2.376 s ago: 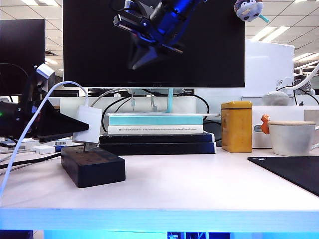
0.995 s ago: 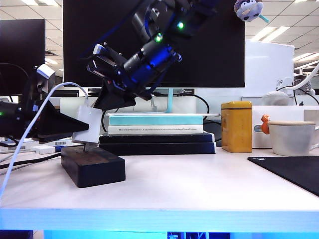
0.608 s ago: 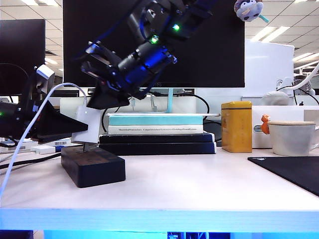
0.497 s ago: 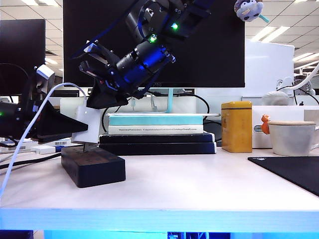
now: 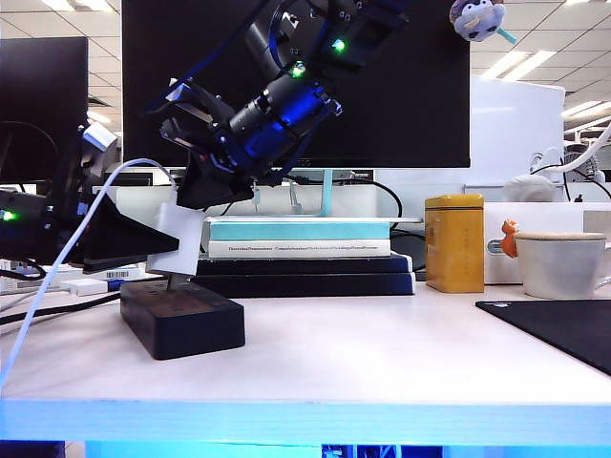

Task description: Plug the white charger into the left socket.

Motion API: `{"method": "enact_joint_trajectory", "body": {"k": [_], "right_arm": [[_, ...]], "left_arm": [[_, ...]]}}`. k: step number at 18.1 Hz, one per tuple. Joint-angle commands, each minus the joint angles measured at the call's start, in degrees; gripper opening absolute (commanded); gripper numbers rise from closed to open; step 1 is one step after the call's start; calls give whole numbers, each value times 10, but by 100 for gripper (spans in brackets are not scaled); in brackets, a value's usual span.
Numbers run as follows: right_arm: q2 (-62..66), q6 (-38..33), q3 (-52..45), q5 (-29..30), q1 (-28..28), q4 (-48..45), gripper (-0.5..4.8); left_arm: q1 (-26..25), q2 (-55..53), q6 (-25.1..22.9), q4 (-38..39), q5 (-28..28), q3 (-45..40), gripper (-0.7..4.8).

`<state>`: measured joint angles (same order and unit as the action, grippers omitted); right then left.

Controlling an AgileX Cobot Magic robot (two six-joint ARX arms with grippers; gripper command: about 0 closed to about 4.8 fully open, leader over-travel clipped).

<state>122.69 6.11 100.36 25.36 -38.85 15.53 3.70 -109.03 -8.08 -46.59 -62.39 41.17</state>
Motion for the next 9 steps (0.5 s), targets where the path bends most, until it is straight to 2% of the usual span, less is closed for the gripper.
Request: {"method": "enact_joint_trajectory", "body": {"k": [1, 9], "right_arm": [[9, 16, -8, 16, -10, 79, -6], [6, 30, -8, 20, -12, 93, -6]], "left_arm": [[13, -6, -2, 32, -21, -5, 115], [-11, -6, -1, 50, -32, -5, 115]]}}
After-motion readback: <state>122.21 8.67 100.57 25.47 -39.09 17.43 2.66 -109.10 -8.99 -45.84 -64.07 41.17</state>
